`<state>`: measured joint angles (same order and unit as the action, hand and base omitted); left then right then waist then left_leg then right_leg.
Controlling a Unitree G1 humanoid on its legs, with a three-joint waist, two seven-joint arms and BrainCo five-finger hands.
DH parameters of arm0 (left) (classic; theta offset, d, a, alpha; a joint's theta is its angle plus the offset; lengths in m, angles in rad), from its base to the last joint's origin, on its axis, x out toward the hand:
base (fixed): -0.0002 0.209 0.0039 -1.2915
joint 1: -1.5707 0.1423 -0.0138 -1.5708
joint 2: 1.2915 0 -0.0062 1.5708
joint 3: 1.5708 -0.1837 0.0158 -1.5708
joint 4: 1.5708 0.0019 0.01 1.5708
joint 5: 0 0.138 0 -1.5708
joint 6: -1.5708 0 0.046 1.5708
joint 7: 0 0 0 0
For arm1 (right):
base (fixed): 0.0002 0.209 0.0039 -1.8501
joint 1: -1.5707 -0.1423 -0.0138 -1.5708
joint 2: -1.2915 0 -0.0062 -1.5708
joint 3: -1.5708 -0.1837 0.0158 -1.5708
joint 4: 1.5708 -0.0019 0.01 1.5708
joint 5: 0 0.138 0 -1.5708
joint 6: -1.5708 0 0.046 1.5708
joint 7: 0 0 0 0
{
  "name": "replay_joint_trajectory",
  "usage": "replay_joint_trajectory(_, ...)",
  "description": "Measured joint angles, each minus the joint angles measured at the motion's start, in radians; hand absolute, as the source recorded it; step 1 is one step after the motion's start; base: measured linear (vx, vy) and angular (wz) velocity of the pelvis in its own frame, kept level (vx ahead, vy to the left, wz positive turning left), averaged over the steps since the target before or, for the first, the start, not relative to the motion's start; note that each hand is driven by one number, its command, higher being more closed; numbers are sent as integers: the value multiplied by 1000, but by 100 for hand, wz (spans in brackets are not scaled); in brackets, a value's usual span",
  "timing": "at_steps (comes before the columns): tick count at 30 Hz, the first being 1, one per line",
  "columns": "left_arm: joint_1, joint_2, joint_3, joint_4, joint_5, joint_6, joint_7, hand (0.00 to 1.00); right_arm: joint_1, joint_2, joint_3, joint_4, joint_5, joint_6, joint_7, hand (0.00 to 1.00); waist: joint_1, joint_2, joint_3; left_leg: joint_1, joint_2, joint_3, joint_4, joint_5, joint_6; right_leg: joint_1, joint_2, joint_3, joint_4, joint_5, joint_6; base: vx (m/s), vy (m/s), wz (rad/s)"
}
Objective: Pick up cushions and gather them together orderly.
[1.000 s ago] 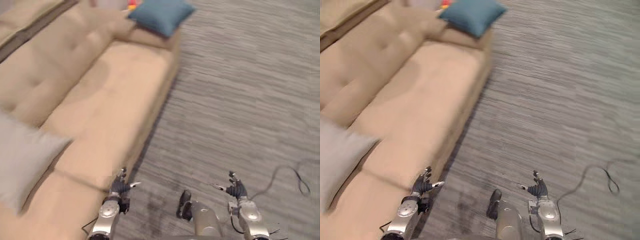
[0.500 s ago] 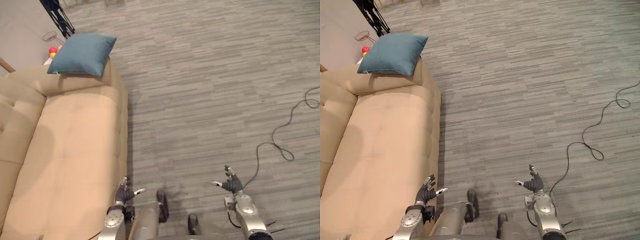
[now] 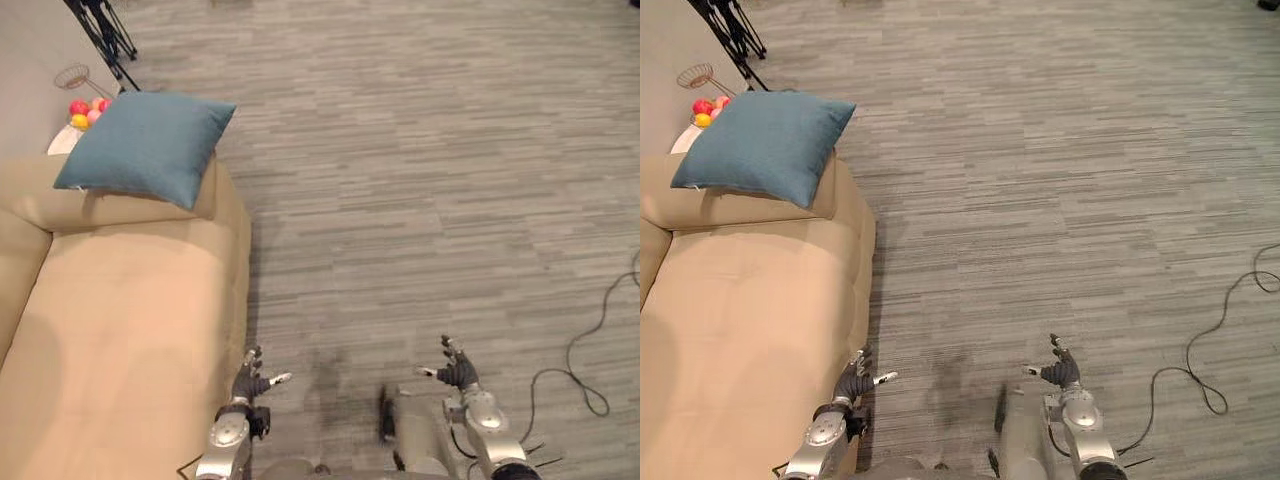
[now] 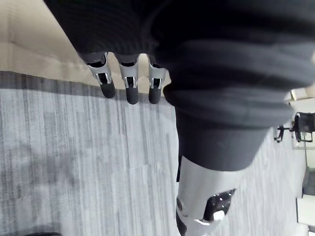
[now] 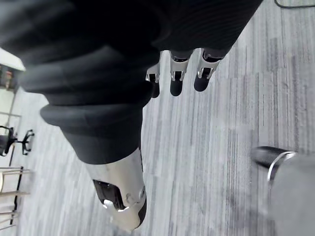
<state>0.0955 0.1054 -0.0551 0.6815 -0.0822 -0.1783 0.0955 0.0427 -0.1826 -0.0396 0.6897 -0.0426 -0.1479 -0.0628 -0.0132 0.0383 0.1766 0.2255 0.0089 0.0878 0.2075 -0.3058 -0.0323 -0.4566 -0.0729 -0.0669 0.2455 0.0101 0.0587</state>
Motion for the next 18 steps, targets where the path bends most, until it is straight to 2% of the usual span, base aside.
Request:
replay_joint_trajectory(1,4,-4,12,19,4,-1,0,0,25,3,0,1,0,2,1,0,-7,-18,-13,15,2,-35,70,-33,-38,-9,-10,22,65,129,-30,737,-213,79)
replay_joint_trajectory(2,-2,-30,13,41,4,0,-2,0,32,-9,-2,2,0,5,1,0,-12,30,-22,-47,55,-42,232,-12,-67,-10,4,-32,161,31,-57,727,-213,84)
replay_joint_trajectory(3,-2,-36,17,43,4,1,-2,0,33,-9,0,-7,0,4,1,0,-19,39,-20,-105,77,-36,355,42,-91,8,4,-53,171,-3,-60,662,-196,52)
replay_joint_trajectory(4,3,-48,29,43,4,1,-3,0,28,-8,7,-12,1,3,4,0,-9,42,-17,-198,113,-14,550,181,-94,52,11,-63,157,-34,-73,655,-212,31)
replay_joint_trajectory(5,1,-58,30,42,3,-1,-6,0,24,0,8,-14,2,3,3,0,11,50,-5,-281,191,54,749,162,-62,146,36,-74,104,-52,-89,647,-213,14)
replay_joint_trajectory(7,4,-60,28,42,4,0,-8,0,26,18,6,-24,6,0,1,0,35,31,10,-358,241,132,873,122,-7,292,38,-80,18,-69,-101,718,-176,14)
replay_joint_trajectory(8,13,-57,29,31,4,-3,-8,0,26,22,2,-53,13,-4,0,0,42,10,19,-417,230,180,844,108,12,388,19,-84,-50,-91,-88,666,-116,20)
replay_joint_trajectory(9,18,-57,28,31,4,-2,-8,0,27,17,-2,-56,15,-7,0,0,45,2,20,-448,225,194,802,103,11,413,15,-88,-69,-95,-82,488,-21,16)
replay_joint_trajectory(11,21,-61,28,31,4,-1,-8,0,3,15,-33,-51,17,-9,0,0,62,20,15,-536,172,239,498,100,6,474,-7,-97,-106,-126,-51,444,60,8)
replay_joint_trajectory(12,21,-61,28,31,4,-1,-8,0,-2,15,-43,-46,21,-9,-1,0,62,24,16,-553,155,254,395,106,-2,490,-16,-102,-109,-143,-40,458,129,19)
replay_joint_trajectory(13,24,-64,28,34,6,-1,-7,0,-2,10,-59,-33,34,-9,-2,0,60,33,15,-558,131,278,220,147,-46,528,-26,-119,-118,-169,-17,393,137,24)
replay_joint_trajectory(14,31,-66,28,35,6,-1,-7,0,2,3,-64,-23,36,-9,-2,0,60,42,11,-548,124,298,118,181,-61,552,-24,-129,-131,-181,-4,510,198,20)
replay_joint_trajectory(15,45,-60,30,37,6,0,-6,0,2,3,-60,8,37,-6,-4,0,78,43,6,-528,120,345,80,286,47,599,-27,-131,-145,-213,17,543,214,16)
replay_joint_trajectory(16,52,-63,50,38,8,0,-6,0,3,10,-57,15,36,-3,0,0,83,20,-12,-527,82,364,98,241,87,607,-60,-131,-125,-227,3,545,214,19)
replay_joint_trajectory(17,53,-72,64,38,8,1,-6,0,2,9,-57,16,36,-3,1,0,83,16,-13,-532,74,361,114,217,110,600,-72,-137,-98,-227,3,562,228,50)
replay_joint_trajectory(18,52,-86,70,40,11,1,-6,0,-2,6,-61,24,36,-3,0,0,78,11,-14,-536,56,343,149,193,161,571,-98,-147,8,-225,10,569,247,65)
